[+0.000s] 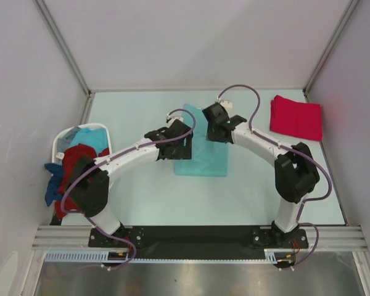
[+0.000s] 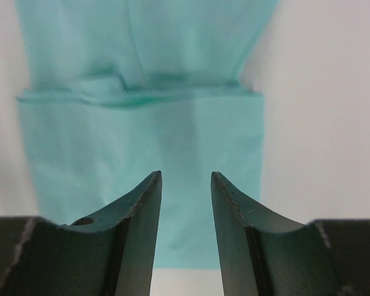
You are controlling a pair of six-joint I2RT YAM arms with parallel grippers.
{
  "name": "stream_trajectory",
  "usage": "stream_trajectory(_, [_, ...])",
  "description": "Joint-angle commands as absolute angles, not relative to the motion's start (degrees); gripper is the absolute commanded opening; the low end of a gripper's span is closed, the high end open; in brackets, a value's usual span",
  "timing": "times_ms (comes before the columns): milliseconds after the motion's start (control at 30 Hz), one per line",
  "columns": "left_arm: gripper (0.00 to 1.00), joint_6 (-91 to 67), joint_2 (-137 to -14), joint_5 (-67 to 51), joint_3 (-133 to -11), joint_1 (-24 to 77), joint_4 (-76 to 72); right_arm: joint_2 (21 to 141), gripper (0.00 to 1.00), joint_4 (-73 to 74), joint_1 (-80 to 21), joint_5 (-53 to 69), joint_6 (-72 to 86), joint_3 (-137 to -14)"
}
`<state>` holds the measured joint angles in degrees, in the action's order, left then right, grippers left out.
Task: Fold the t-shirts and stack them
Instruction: Fold the folded rectangular tshirt in 1/3 of the way, then grab one side of the 2/3 rectangular tshirt with both arms
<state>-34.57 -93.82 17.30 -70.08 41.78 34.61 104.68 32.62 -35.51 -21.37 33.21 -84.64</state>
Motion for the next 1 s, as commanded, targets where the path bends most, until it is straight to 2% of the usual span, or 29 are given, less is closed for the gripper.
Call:
stream_trajectory(0, [0.85,-36.03,-91.40,15.47,-67.15,42.10,31.29,100.81,0.43,32.34,-36.04,-22.41,35.94,-77.97])
stream_trajectory(433, [0.84,-35.42,-97.38,14.94,-68.47,42.45,30.85,110.47,0.43,27.86,-35.77,-19.60,34.80,-76.37])
stream_trajectory(667, [0.83,-34.36,-102.83,14.15,-73.64,42.36,33.75,115.05,0.43,28.30,-34.28,-17.05,33.66,-78.75])
stream_trajectory(800, [0.83,-35.07,-100.56,15.99,-73.39,42.36,33.75,112.25,0.42,28.39,-34.19,-19.07,33.75,-77.52])
stream_trajectory(967, [0.84,-35.86,-89.76,19.59,-68.92,43.15,33.40,99.34,0.43,31.97,-35.77,-24.87,33.75,-75.15])
